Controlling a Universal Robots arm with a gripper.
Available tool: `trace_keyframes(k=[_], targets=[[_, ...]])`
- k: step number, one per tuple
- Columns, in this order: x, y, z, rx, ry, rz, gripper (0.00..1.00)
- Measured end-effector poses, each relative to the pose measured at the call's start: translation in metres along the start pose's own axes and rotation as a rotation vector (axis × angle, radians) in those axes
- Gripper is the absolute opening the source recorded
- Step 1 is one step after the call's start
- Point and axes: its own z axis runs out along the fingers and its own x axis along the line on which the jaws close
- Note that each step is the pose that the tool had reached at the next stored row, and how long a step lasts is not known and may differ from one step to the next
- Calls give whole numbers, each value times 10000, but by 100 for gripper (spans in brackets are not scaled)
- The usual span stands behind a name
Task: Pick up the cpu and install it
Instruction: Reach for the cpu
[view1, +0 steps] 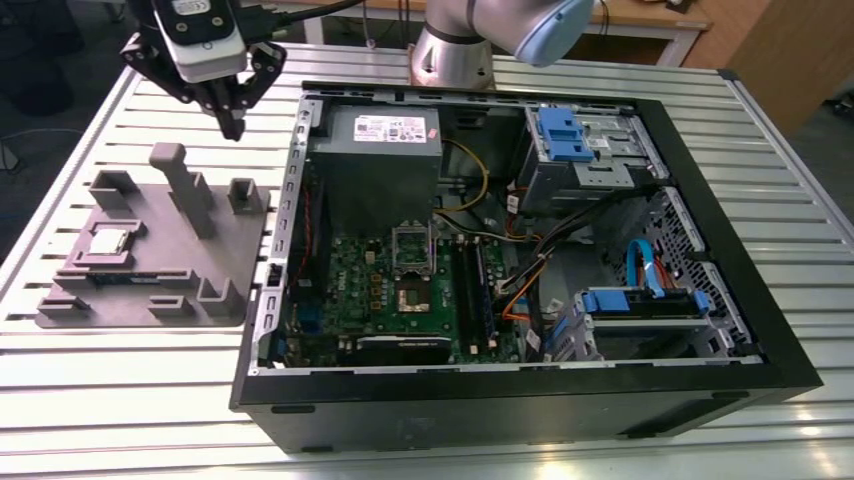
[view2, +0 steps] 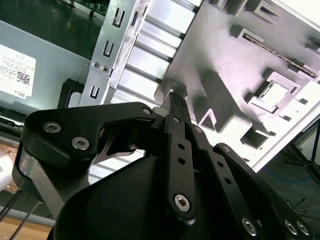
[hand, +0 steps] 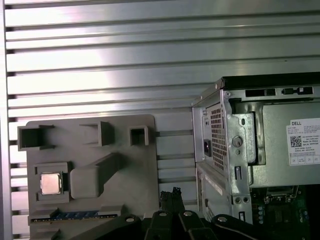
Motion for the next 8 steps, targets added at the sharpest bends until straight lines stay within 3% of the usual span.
trace_keyframes(k=[8], targets=[[59, -5, 7, 0, 2, 0, 10]])
